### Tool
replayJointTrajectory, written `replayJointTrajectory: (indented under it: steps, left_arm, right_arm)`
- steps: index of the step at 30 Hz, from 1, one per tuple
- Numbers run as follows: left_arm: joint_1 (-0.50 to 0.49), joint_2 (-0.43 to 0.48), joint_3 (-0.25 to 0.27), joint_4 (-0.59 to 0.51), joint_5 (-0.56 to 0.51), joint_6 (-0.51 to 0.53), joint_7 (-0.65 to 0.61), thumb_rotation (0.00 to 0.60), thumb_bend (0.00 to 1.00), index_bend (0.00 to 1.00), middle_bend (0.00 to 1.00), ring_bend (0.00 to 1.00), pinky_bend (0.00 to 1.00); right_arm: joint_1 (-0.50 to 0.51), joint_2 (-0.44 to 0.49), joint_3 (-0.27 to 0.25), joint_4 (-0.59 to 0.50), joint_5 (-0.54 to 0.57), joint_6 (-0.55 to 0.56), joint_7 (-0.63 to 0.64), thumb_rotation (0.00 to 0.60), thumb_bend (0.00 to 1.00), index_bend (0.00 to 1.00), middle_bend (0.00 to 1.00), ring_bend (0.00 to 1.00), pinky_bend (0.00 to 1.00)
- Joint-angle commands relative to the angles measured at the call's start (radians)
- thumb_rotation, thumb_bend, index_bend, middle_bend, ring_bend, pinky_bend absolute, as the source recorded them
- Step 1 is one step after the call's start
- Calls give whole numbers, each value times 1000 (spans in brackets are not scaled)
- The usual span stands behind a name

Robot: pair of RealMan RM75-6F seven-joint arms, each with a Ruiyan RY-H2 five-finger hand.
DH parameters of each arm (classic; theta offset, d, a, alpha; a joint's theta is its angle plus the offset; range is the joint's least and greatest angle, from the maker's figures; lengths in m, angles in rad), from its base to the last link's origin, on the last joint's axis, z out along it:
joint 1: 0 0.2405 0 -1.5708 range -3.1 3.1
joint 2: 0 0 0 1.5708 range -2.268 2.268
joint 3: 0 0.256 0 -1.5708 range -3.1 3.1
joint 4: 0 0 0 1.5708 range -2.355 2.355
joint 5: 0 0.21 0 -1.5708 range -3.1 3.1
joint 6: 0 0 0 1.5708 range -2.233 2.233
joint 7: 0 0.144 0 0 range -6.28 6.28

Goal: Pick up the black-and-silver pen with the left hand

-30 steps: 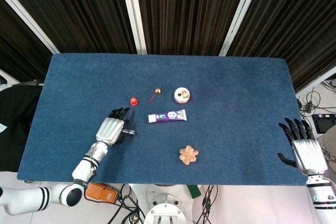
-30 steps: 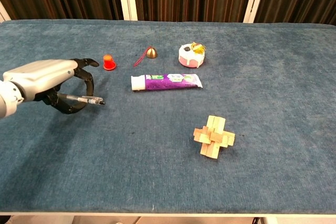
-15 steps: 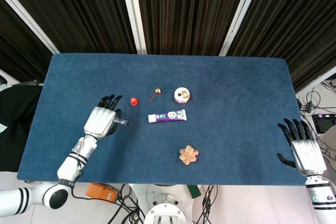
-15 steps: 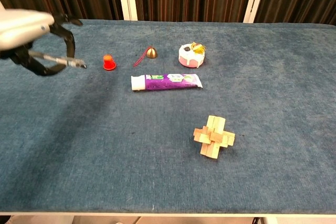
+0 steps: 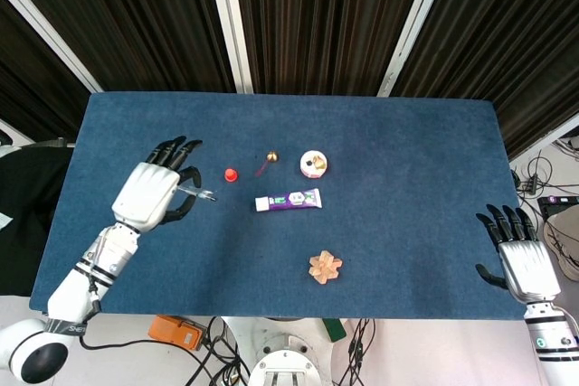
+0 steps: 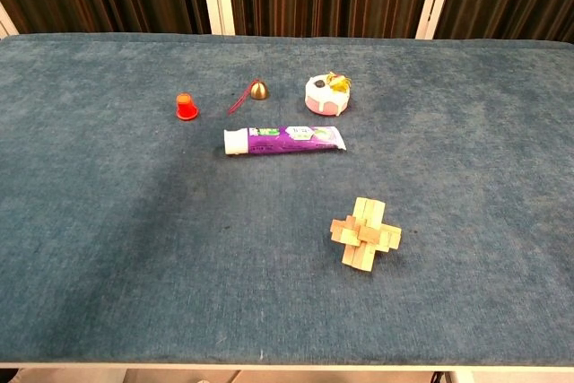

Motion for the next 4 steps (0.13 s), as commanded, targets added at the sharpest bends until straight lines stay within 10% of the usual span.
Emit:
replayJointTrajectory:
  steps: [1,4]
  left_arm:
    - [5,153,-61,-85,38,-116,-299,600,412,569,91,0,120]
    - [12,221,-73,-81,114,-188,-485,600,412,569,91,0,120]
  right_arm:
    - [0,0,-1,-1,2,-3,1,600,360,202,119,35,52]
    - [1,0,2,-2,6,-4,2,600,360,202,119,35,52]
